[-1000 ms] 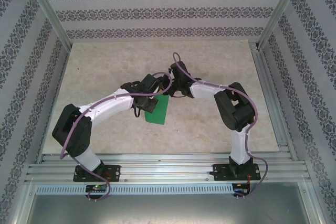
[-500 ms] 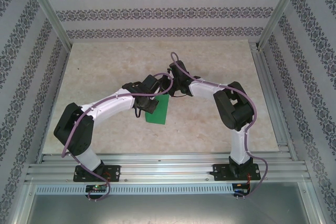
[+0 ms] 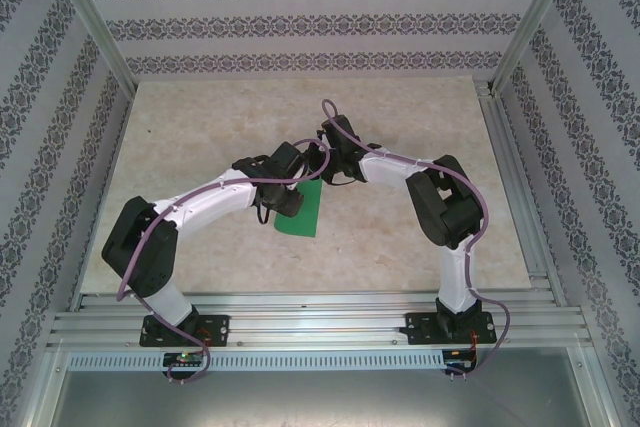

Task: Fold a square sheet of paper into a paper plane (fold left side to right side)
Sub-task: First fold in half a square sheet of paper at the center of the table.

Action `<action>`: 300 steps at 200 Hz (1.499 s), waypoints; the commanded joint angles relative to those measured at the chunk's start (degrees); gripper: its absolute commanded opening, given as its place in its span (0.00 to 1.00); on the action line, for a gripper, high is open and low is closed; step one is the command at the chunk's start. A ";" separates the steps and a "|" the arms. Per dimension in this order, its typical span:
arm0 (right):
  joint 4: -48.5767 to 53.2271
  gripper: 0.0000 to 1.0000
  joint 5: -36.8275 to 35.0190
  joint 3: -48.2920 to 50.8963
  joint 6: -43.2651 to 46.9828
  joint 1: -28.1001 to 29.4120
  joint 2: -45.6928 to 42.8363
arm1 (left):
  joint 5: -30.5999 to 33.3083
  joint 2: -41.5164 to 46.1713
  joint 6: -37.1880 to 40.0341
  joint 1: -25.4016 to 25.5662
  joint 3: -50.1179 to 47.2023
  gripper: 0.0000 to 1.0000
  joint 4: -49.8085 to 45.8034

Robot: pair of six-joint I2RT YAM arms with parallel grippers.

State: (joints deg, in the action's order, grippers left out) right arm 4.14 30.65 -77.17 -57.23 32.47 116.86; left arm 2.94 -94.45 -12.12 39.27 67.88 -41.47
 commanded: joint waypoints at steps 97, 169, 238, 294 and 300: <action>0.22 0.00 4.65 -0.32 17.40 -5.49 3.62 | -15.07 9.70 -11.68 -10.97 -10.01 0.59 9.67; -2.77 0.00 1.68 3.03 15.11 -4.46 4.19 | -14.74 2.70 -11.21 -10.99 -7.60 0.49 12.21; -4.32 0.00 0.33 5.25 13.71 -3.99 4.10 | -17.50 1.64 -10.22 -10.93 -5.04 0.31 11.85; -3.96 0.00 0.06 5.46 14.06 -3.99 3.98 | -20.26 -2.48 -8.74 -9.55 -1.96 0.28 11.16; -3.71 0.00 -0.05 5.38 14.20 -3.99 3.86 | -20.17 -3.23 -8.68 -9.39 -1.62 0.27 11.02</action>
State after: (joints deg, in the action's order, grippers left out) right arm 1.43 31.57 -72.20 -43.42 28.03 120.60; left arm -15.79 -94.67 -22.61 28.71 63.72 -31.07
